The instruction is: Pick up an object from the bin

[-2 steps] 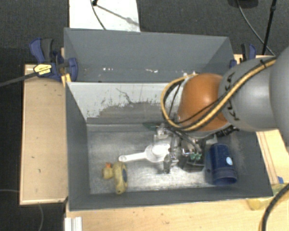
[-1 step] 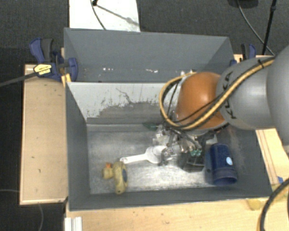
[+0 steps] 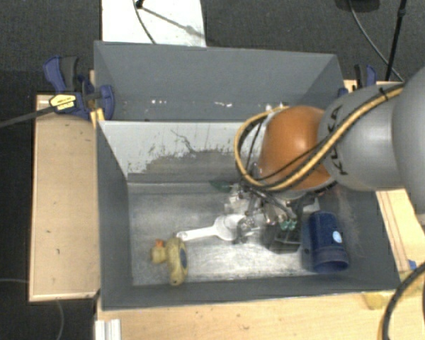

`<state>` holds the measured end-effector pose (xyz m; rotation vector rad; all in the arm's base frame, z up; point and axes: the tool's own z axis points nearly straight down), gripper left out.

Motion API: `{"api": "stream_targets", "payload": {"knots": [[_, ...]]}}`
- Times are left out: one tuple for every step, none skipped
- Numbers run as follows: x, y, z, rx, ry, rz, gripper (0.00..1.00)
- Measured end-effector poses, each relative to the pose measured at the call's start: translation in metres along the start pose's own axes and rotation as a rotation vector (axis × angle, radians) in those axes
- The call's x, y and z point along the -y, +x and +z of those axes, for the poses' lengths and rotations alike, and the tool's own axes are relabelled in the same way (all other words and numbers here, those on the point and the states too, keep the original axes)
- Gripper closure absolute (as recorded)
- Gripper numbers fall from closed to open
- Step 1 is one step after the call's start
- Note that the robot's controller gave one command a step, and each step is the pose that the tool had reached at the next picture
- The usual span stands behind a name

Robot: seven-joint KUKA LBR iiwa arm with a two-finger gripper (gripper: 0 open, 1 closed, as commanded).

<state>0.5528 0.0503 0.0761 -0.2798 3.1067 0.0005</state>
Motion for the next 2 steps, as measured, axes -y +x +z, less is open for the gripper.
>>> {"api": "stream_targets", "payload": {"knots": [[0.0,0.001,-0.003,-0.006,0.0,0.0,1.0],[-0.001,0.005,-0.02,-0.024,-0.002,0.001,1.0]]}}
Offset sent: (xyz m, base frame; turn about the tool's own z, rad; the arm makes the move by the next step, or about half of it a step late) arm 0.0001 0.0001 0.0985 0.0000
